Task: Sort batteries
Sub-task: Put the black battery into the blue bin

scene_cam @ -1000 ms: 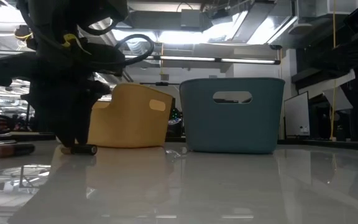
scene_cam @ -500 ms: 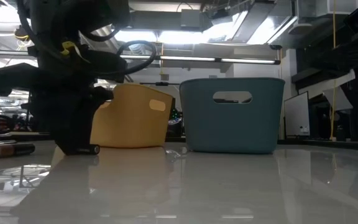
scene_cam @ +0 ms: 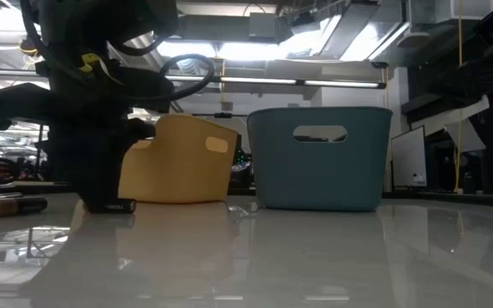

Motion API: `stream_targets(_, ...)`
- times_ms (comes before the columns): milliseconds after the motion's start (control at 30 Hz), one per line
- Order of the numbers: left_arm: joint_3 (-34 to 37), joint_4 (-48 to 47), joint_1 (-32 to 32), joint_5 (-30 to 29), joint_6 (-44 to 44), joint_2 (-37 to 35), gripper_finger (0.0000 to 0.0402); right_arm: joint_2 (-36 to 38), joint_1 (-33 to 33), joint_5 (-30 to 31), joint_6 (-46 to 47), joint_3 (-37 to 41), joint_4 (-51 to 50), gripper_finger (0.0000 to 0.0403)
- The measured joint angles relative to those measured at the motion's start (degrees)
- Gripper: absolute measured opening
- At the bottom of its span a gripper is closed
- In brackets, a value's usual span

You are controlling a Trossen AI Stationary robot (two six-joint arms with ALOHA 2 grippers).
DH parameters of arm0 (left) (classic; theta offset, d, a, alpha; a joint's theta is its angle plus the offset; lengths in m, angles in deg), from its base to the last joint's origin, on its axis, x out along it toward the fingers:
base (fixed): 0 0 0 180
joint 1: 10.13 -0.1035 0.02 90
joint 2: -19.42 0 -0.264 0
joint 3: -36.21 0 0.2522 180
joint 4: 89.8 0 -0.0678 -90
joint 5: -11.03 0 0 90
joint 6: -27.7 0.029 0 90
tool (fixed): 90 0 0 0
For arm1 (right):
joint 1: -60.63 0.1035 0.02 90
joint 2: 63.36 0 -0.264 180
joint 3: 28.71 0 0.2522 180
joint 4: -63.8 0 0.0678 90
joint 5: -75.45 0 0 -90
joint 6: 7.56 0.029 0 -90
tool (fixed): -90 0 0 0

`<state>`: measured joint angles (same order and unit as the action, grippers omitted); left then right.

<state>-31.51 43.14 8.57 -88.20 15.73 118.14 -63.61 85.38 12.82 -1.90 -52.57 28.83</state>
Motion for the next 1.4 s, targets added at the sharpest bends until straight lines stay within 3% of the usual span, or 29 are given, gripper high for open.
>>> stream_targets(400,-1.2,-0.8,-0.1,0.6,0.0,0.2,0.0052,0.0,0.0,0.0,0.0,0.0,0.0,0.0145)
stream_targets(767,-10.6,-0.9,-0.9,1.3,6.4,-0.6,0.005,0.0,0.0,0.0,0.0,0.0,0.0,0.0145)
stream_targets(1033,-17.9,5.7,-6.1,-1.8,16.7,-0.7,0.0045,0.0,0.0,0.0,0.0,0.0,0.0,0.0145)
stream_targets(1200,-18.4,15.1,-10.9,-2.2,21.7,-0.7,0.0057,0.0,0.0,0.0,0.0,0.0,0.0,0.0145)
stream_targets(1400,-18.4,17.8,-16.3,-2.2,22.3,-0.7,0.0065,0.0,0.0,0.0,0.0,0.0,0.0,0.0145)
